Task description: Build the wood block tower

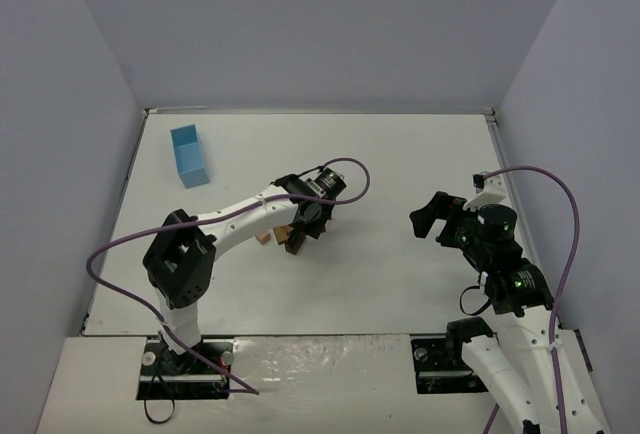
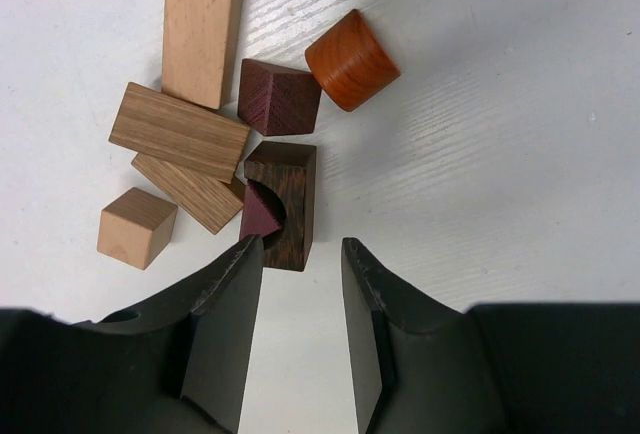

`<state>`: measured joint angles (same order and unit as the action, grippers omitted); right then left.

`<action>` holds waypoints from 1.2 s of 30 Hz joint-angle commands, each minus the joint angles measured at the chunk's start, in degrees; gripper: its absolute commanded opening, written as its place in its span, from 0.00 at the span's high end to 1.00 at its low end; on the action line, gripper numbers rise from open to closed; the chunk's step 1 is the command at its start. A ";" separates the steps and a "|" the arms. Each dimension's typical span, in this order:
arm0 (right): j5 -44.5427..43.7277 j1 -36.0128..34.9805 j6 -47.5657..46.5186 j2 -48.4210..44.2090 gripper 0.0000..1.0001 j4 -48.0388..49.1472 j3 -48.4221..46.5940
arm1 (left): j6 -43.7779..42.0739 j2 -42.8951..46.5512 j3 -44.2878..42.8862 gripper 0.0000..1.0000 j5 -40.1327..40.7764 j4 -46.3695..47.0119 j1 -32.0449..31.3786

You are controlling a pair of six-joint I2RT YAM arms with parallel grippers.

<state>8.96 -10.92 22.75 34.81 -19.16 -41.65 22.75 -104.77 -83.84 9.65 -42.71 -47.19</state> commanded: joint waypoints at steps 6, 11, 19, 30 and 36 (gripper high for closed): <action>-1.50 -0.17 1.27 -0.44 0.00 2.21 0.09 | -0.62 -1.77 0.52 0.66 -1.57 -0.08 1.44; -1.70 -0.16 1.36 -0.35 0.00 2.25 0.20 | -0.99 -3.71 0.16 0.66 -2.21 0.24 1.61; -2.16 -0.21 1.63 -0.62 0.00 2.28 0.34 | -0.50 -5.18 0.26 0.66 -3.41 0.87 1.48; -2.54 -0.16 1.81 -0.23 0.00 2.28 0.43 | 1.81 -4.69 0.66 0.66 -4.28 1.55 -0.36; -2.63 -0.18 1.97 -0.58 0.00 2.28 0.43 | 2.05 -3.35 3.20 0.59 -2.04 1.43 2.04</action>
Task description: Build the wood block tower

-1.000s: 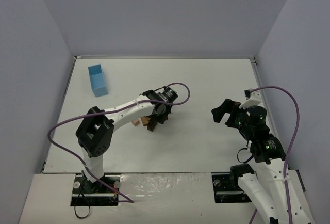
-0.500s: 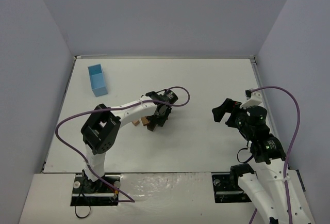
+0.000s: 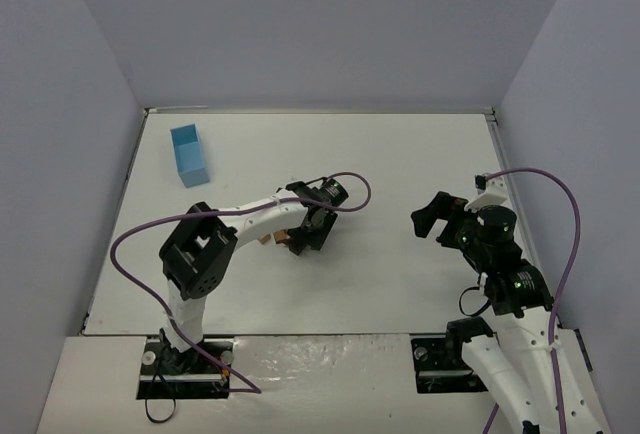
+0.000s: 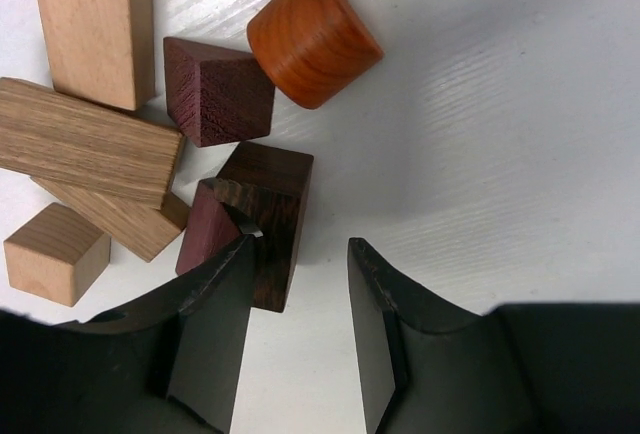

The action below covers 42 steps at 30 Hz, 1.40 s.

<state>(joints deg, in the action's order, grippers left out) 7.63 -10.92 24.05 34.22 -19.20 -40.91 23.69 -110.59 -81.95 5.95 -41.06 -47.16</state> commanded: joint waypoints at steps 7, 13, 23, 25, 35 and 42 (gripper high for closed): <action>-1.57 -0.16 0.73 0.14 0.00 2.33 -0.31 | 0.04 2.75 1.73 0.53 1.20 0.26 3.57; -1.66 -0.19 0.64 0.03 0.00 2.33 -0.32 | 0.55 3.87 0.92 0.56 0.27 0.31 2.16; -0.97 -0.24 0.49 -0.64 0.00 2.33 -0.40 | 1.18 4.36 0.22 0.61 0.19 1.45 1.91; -0.65 -0.24 0.54 -0.79 0.00 2.33 -0.40 | 1.18 4.02 0.14 0.62 0.28 1.88 1.90; 0.66 -0.16 0.07 -0.68 0.00 2.33 -0.56 | 2.95 5.04 -0.40 0.97 -1.61 3.08 1.34; 2.24 -0.16 -0.17 -0.47 0.00 2.33 -1.19 | 6.99 15.06 4.85 1.00 -15.25 12.86 1.24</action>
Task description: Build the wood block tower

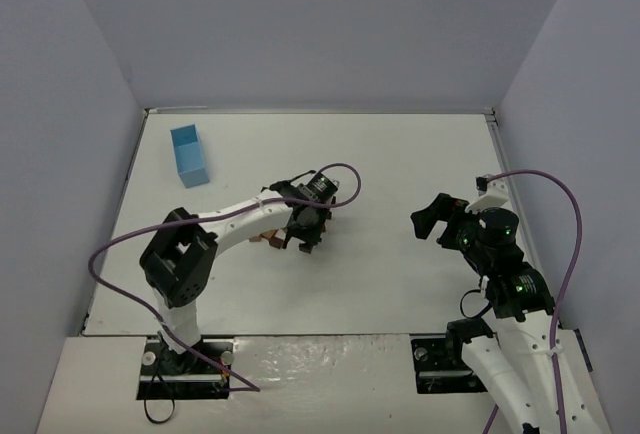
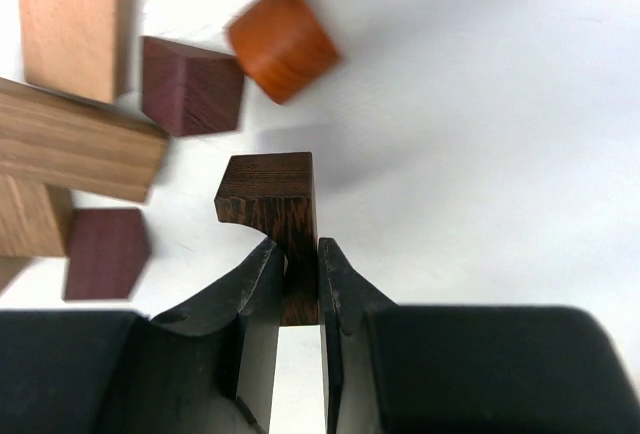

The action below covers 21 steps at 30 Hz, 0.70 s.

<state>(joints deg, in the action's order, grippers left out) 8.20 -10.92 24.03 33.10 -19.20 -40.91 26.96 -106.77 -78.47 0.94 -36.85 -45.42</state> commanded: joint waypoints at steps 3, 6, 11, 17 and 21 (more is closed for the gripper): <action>2.27 -0.16 -0.22 0.91 0.00 2.33 -1.28 | 6.81 14.92 5.83 1.00 -17.53 16.09 -0.10; 2.95 -0.12 -0.39 0.78 0.00 2.33 -1.41 | 9.72 15.15 10.65 1.00 -24.19 23.35 0.07; 3.71 -0.16 -0.48 -0.02 0.00 2.24 -1.55 | 15.58 13.43 18.64 1.00 -33.35 39.88 0.07; 4.89 -0.16 -0.13 -1.34 0.00 1.95 -1.28 | 18.72 9.92 22.17 1.00 -40.54 52.50 -0.02; 5.30 -0.12 -0.21 -1.43 0.00 1.80 -1.43 | 20.70 7.23 23.62 1.00 -43.62 59.17 -0.02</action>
<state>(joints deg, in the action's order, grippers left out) 11.98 -10.92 24.01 31.57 -19.41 -40.91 43.99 -99.82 -54.64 -35.83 6.64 -45.41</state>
